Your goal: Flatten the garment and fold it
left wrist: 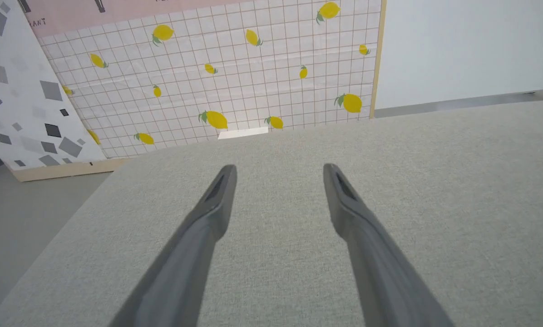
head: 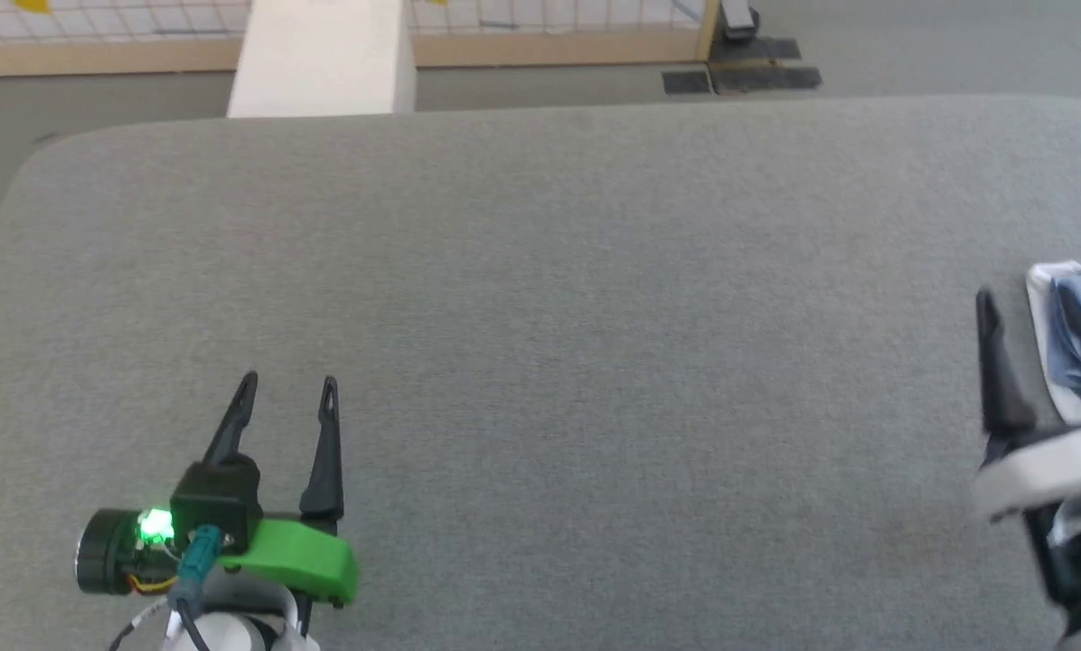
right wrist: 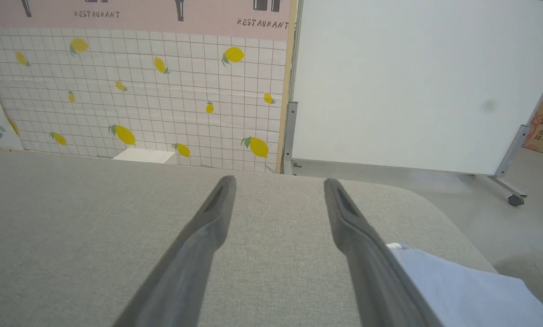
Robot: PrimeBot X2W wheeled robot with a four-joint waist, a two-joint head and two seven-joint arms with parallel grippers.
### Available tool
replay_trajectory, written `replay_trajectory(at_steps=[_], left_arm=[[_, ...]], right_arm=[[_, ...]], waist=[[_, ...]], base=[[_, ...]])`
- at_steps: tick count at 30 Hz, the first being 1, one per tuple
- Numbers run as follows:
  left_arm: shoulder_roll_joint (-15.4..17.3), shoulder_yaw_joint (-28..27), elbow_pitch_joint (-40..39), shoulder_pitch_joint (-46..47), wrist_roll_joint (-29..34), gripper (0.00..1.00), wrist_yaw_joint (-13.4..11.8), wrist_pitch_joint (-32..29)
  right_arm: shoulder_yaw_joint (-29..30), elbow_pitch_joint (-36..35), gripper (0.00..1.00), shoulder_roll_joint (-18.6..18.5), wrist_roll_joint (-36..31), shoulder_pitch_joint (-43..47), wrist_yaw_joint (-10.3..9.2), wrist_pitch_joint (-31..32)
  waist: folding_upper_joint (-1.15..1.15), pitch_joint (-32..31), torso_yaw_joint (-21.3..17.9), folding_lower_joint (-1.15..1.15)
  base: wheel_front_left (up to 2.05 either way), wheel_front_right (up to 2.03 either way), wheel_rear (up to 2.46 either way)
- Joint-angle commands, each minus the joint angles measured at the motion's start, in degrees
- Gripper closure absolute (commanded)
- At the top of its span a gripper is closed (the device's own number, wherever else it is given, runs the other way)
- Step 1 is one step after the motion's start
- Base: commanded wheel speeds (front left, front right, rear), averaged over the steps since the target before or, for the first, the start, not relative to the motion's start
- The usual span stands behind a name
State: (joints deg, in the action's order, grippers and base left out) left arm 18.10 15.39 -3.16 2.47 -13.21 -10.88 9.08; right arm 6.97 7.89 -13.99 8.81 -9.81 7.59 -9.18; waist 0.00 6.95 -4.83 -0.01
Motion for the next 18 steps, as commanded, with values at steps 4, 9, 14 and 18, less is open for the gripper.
replay_trajectory(at_steps=[4, 9, 14, 18], left_arm=[[0.60, 0.34, 1.07, -1.89, 0.65, 0.00, -0.88, 0.25], [0.24, 0.70, 2.37, -3.10, 0.55, 0.00, -1.43, 0.84], [-0.23, 1.05, 3.58, -3.80, 0.25, 0.00, -1.76, 1.34], [-0.44, 1.51, 4.28, -4.12, 0.14, 0.00, -1.80, 1.57]], right_arm=[[2.07, -2.13, 0.00, 5.21, -3.34, 5.18, -0.10, -0.97], [2.90, -3.30, 0.00, 8.61, -6.06, 9.45, -0.10, -0.91], [1.40, -4.25, 0.00, 9.78, -6.90, 11.50, -0.10, -0.79], [0.11, -4.63, 0.00, 9.95, -6.75, 12.16, -0.10, -0.39]], waist=[[0.00, -1.91, 1.64, 0.01], [0.00, -2.97, 2.32, 0.01], [0.00, -3.57, 2.68, 0.01], [0.00, -3.85, 2.93, 0.01]], base=[[0.00, 0.00, 0.00], [0.00, 0.00, 0.00], [0.00, 0.00, 0.00], [0.00, 0.00, 0.00]])
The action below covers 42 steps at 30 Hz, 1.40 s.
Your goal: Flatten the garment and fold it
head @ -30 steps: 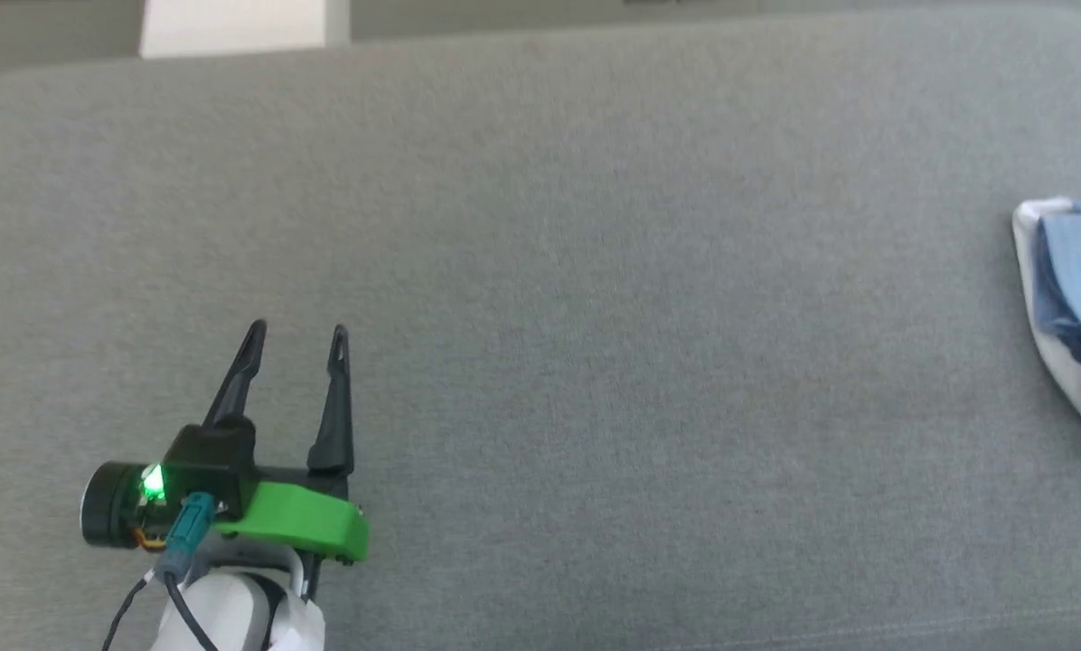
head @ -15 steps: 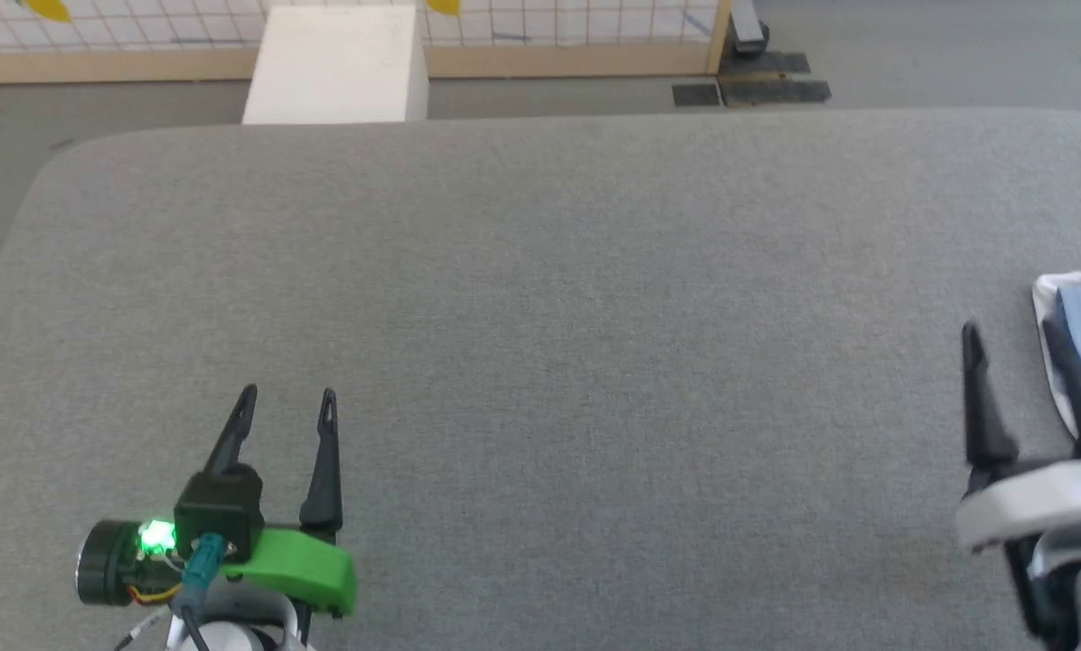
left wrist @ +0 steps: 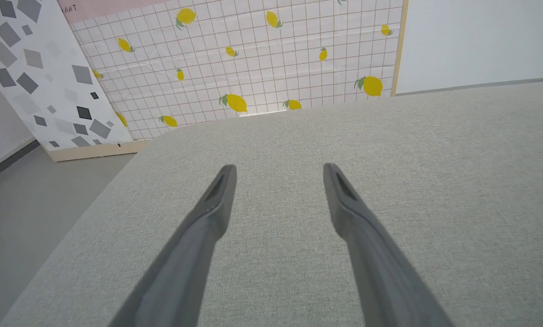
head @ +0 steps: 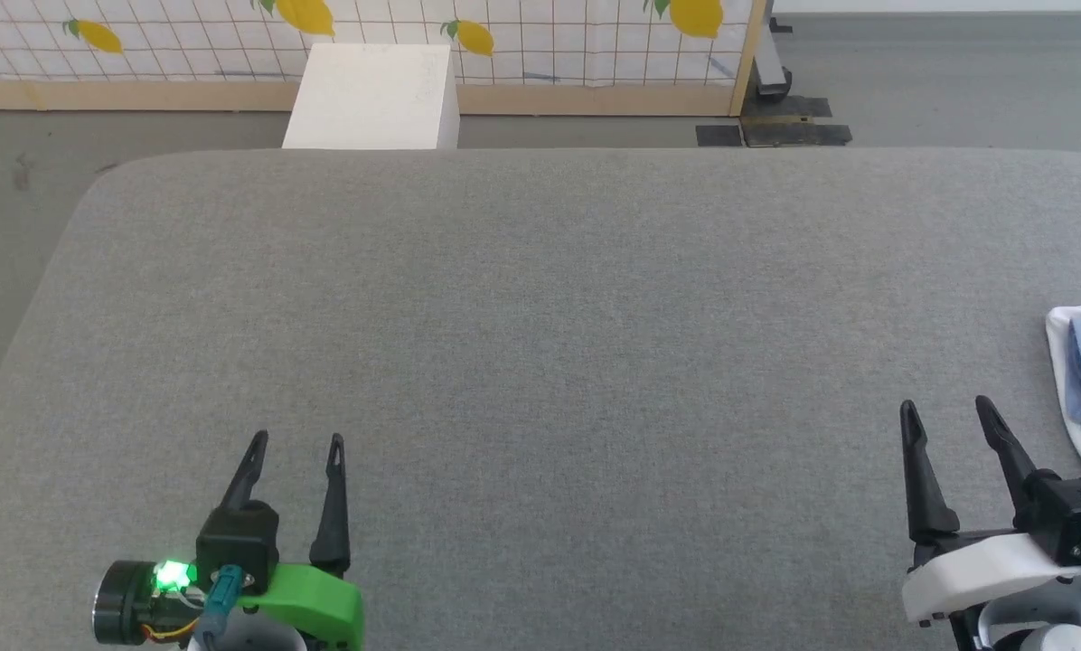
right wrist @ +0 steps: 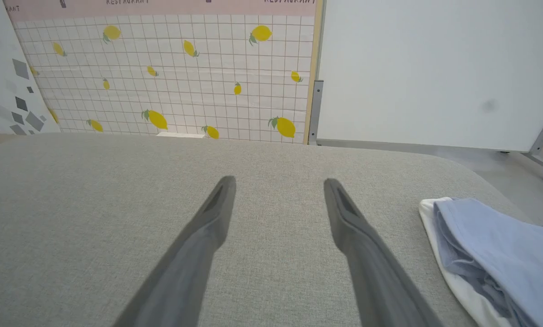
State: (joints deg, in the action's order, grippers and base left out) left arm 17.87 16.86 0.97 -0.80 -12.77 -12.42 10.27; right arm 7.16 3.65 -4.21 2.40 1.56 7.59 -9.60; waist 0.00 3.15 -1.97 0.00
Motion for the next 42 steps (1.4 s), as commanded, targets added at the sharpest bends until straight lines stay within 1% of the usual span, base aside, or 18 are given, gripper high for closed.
replay_trajectory(at_steps=[1, 19, 20, 24, 42], left_arm=[[-0.23, 0.12, 0.35, -0.86, -0.34, 0.00, -0.26, 0.43], [-0.31, 0.62, 1.34, -0.19, -1.10, 0.00, -0.44, 1.33], [-0.29, 0.57, 1.26, -0.08, -0.98, 1.00, -0.24, 1.01], [-0.29, 0.58, 1.28, -0.07, -0.91, 1.00, -0.23, 0.89], [-2.37, -1.89, 0.96, 0.06, 1.03, 1.00, 1.56, -0.69]], right_arm=[[-0.17, -0.52, 0.00, 0.19, -0.28, 0.89, -0.10, 0.11], [-0.99, -0.92, 0.00, 0.56, 0.34, 1.71, -0.10, 0.77], [-0.90, -0.56, 1.00, 0.33, 0.16, 0.91, 0.00, 0.59], [-0.87, -0.52, 1.00, 0.29, 0.16, 0.89, 0.00, 0.58], [-1.76, -0.96, 1.00, 0.43, -0.20, 0.55, -0.01, 1.86]], waist=[[0.00, -0.04, 0.15, 0.00], [0.00, -0.44, 0.33, 0.00], [0.00, -0.43, 0.33, 0.00], [0.00, -0.44, 0.33, 0.00], [0.00, -0.83, 0.57, 0.00]], base=[[0.00, 0.00, 0.00], [0.00, 0.00, 0.00], [0.00, 0.00, 0.00], [0.00, 0.00, 0.00], [0.00, 0.00, 0.00]])
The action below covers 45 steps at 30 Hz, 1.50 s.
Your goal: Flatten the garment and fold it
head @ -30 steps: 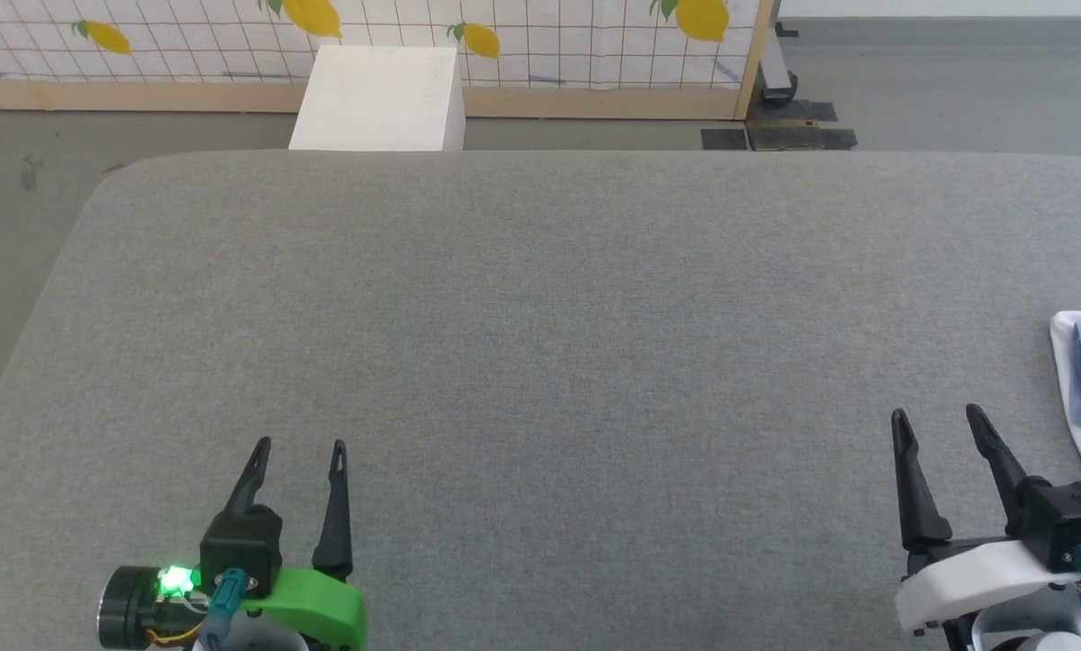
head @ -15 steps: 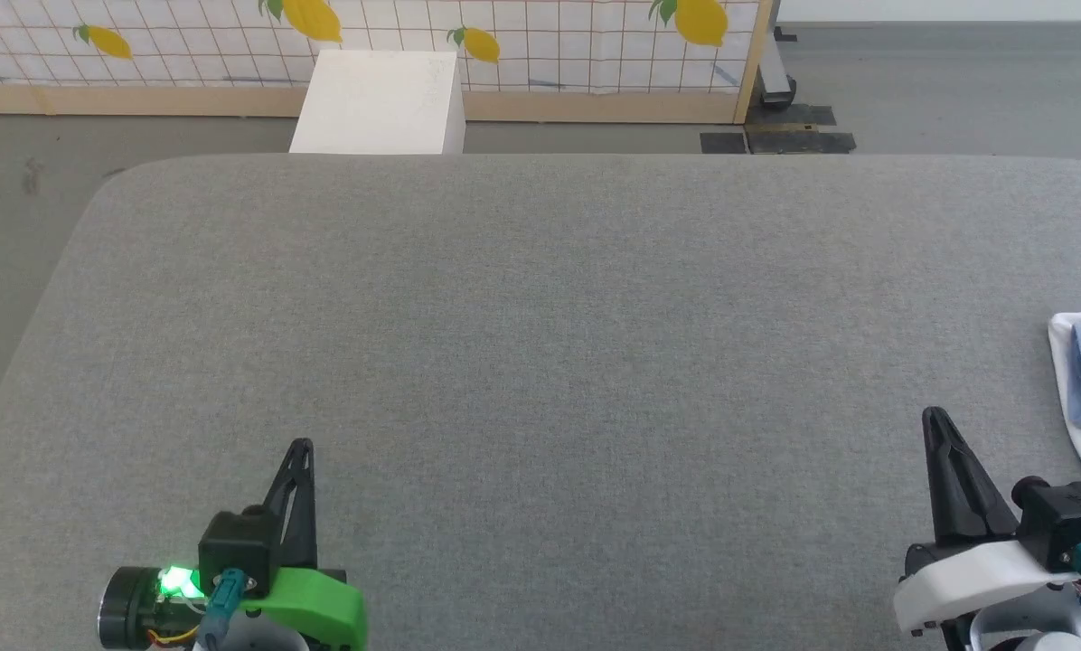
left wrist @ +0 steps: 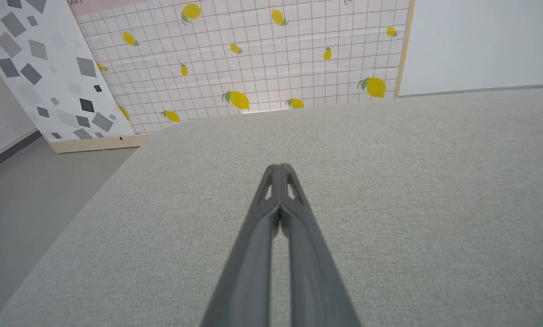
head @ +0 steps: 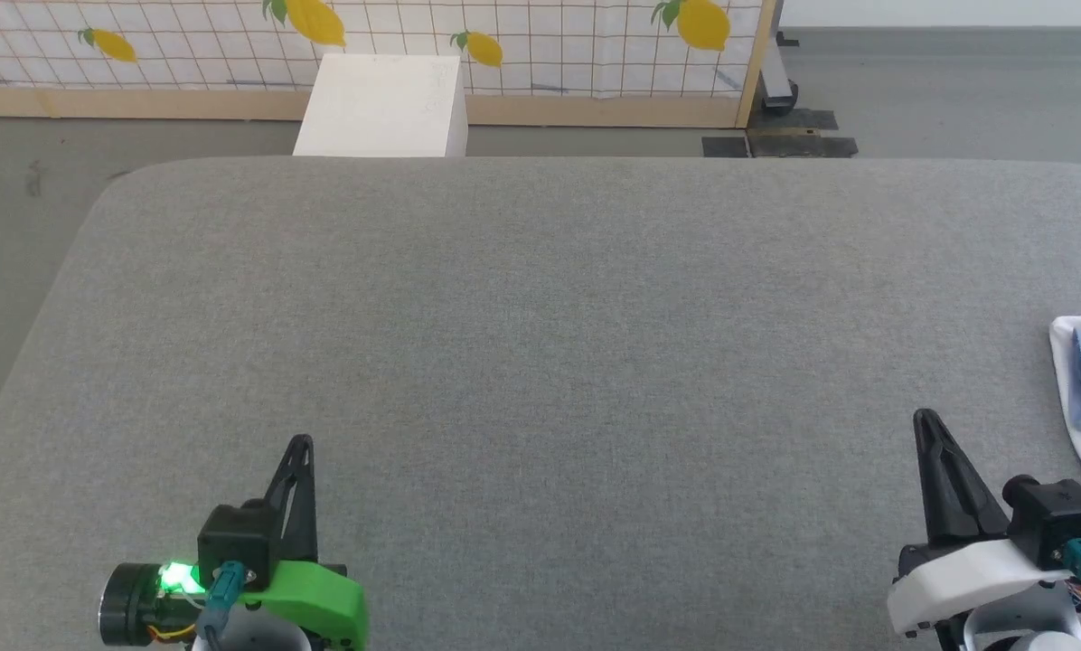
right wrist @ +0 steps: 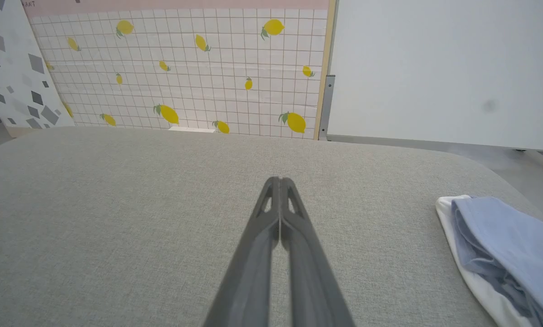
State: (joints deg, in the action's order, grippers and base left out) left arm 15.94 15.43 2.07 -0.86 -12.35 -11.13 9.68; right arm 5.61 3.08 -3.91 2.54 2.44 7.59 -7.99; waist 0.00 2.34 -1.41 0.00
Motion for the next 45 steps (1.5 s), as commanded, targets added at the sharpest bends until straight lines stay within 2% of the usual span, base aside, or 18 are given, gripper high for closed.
replay_trajectory(at_steps=[1, 45], left_arm=[[-0.53, -0.58, -0.15, 0.12, 0.70, 1.00, 0.36, -0.18], [-5.65, -6.65, -0.93, 0.42, 5.46, 1.00, 4.76, -4.06]], right_arm=[[-0.26, -0.41, 1.00, 0.13, -0.36, -0.35, -0.01, 0.31], [-2.44, -1.50, 1.00, 0.50, -1.25, -1.21, -0.05, 3.45]], waist=[[0.00, -0.03, 0.02, 0.00], [0.00, -0.97, 0.59, 0.00]], base=[[0.00, 0.00, 0.00], [0.00, 0.00, 0.00]])
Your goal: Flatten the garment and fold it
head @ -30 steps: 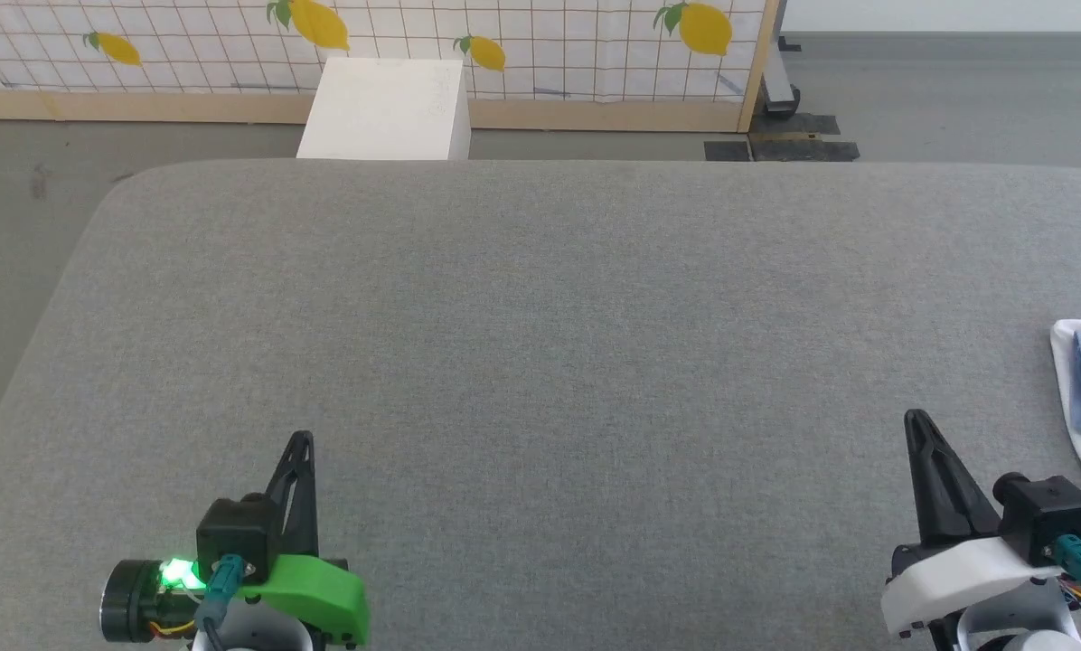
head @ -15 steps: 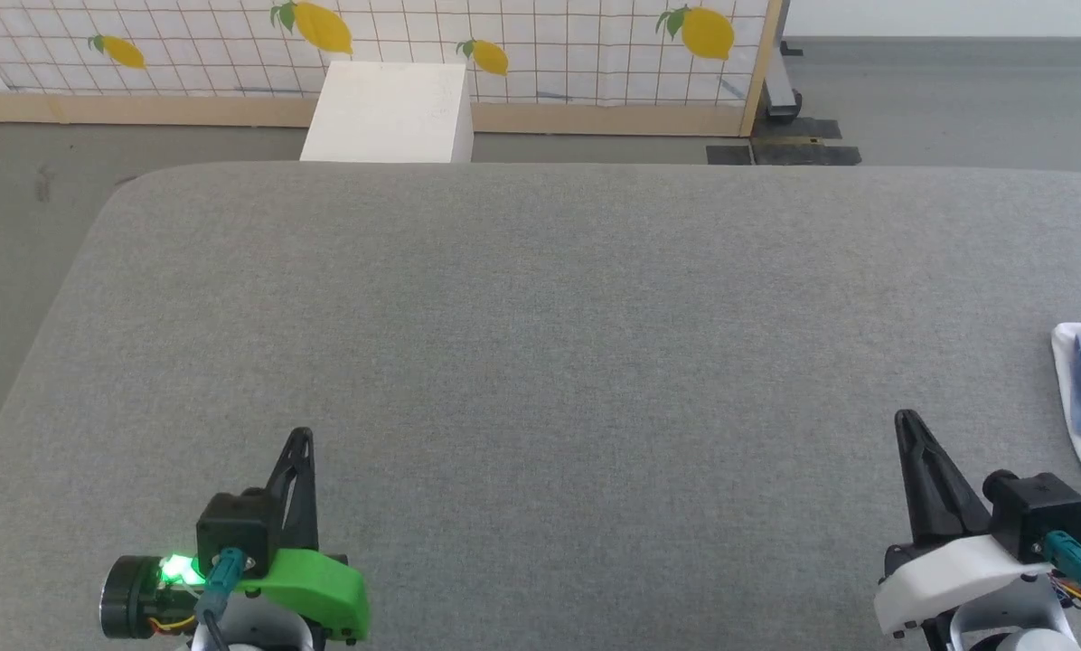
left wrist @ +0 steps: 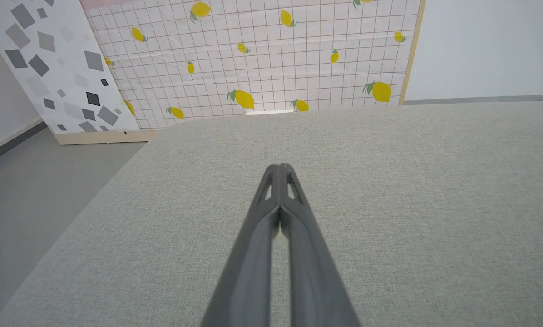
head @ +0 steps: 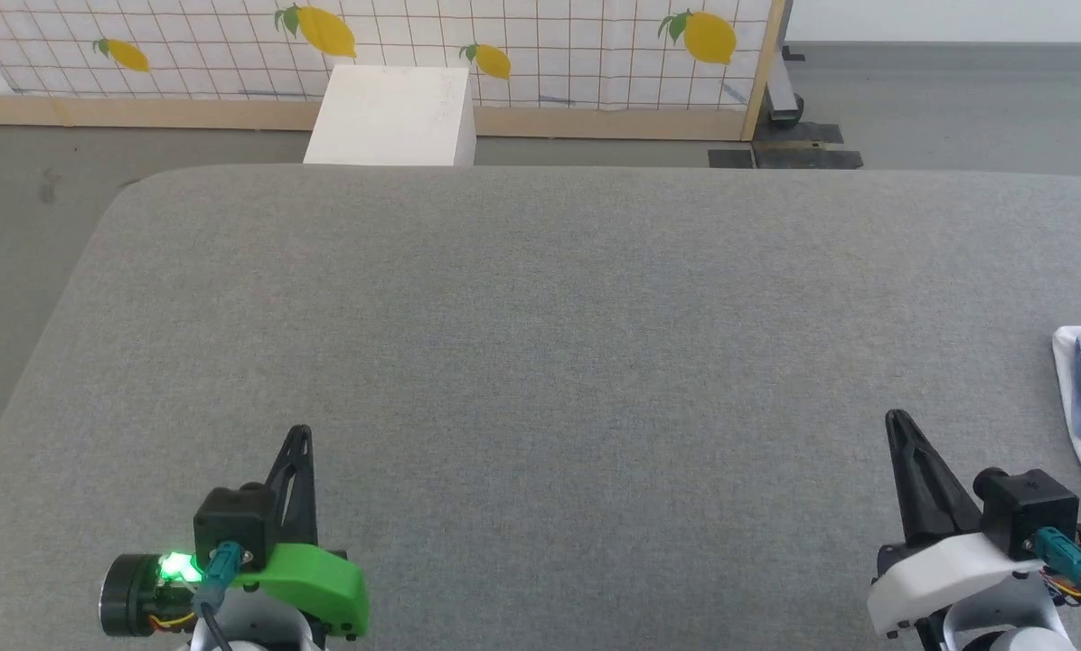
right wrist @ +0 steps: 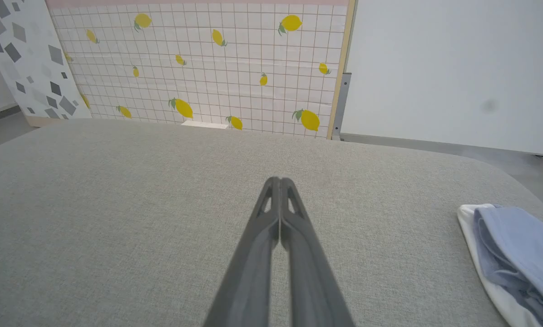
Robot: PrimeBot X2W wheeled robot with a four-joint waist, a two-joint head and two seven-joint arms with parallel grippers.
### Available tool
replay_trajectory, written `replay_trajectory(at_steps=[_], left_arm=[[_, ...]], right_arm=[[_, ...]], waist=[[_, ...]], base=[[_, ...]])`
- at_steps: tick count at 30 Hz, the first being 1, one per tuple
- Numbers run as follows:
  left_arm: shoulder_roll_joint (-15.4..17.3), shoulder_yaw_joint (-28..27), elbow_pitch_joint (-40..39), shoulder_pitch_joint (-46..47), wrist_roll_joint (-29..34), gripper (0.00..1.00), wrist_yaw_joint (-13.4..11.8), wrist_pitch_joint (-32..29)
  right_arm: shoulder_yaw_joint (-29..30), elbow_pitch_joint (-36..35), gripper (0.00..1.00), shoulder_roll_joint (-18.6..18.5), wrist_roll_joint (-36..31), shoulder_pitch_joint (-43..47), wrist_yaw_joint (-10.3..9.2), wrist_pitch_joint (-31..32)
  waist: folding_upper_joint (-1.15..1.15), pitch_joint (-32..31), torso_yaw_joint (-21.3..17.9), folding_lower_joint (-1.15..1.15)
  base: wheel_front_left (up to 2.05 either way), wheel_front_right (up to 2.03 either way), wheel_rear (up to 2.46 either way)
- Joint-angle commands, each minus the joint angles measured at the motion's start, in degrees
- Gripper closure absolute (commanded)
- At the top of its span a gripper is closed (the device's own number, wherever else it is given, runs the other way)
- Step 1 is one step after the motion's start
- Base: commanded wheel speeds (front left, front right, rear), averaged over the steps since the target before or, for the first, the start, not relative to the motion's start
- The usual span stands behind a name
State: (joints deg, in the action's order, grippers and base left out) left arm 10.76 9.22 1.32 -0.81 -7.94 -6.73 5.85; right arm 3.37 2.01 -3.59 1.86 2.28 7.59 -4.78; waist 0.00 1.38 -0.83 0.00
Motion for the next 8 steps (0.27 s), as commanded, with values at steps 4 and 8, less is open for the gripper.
replay_trajectory(at_steps=[4, 8], left_arm=[[-0.94, -0.99, -0.26, 0.40, 1.48, 1.00, 0.76, -0.58], [-1.40, -1.54, -0.33, 0.43, 1.91, 1.00, 1.15, -0.93]], right_arm=[[-0.40, -0.53, 1.00, 0.21, -0.65, -1.12, -0.05, 0.53], [-0.60, -0.62, 1.00, 0.25, -0.73, -1.20, -0.05, 0.81]], waist=[[0.00, -0.10, 0.06, 0.00], [0.00, -0.18, 0.11, 0.00]], base=[[0.00, 0.00, 0.00], [0.00, 0.00, 0.00]])
